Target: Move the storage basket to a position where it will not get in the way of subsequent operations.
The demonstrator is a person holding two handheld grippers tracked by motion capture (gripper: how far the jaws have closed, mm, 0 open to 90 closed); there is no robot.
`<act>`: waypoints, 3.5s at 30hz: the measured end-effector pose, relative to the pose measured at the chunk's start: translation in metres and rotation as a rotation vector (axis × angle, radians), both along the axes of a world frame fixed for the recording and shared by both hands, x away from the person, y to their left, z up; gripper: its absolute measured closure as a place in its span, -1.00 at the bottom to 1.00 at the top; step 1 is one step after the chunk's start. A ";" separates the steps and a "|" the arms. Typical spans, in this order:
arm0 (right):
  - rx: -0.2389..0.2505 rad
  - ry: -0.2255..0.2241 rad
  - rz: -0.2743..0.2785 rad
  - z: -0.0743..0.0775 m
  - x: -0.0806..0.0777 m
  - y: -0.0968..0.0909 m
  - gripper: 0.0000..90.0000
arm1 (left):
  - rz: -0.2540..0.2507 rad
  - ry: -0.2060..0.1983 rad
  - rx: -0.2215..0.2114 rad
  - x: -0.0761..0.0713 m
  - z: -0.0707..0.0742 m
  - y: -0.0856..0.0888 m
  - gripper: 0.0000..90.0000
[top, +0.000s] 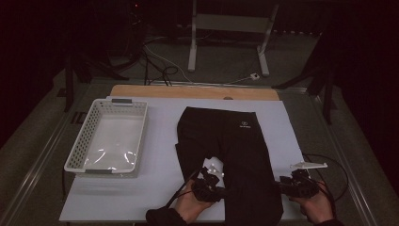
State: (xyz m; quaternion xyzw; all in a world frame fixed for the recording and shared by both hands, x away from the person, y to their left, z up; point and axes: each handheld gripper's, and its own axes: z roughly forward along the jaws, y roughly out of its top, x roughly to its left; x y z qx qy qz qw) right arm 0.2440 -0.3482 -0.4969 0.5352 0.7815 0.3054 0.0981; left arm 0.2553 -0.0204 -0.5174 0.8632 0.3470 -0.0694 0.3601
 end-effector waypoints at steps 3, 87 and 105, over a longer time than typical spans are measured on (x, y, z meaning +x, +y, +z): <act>0.008 -0.027 -0.043 0.001 0.011 0.000 0.10 | 0.027 0.000 -0.019 0.004 0.001 0.003 0.48; 0.028 -0.180 -0.083 0.008 0.038 0.003 -0.32 | 0.277 -0.265 0.239 0.012 0.003 0.070 0.79; 0.027 -0.185 -0.092 0.005 0.041 0.002 -0.30 | 0.238 -0.233 0.026 0.008 0.033 0.073 0.96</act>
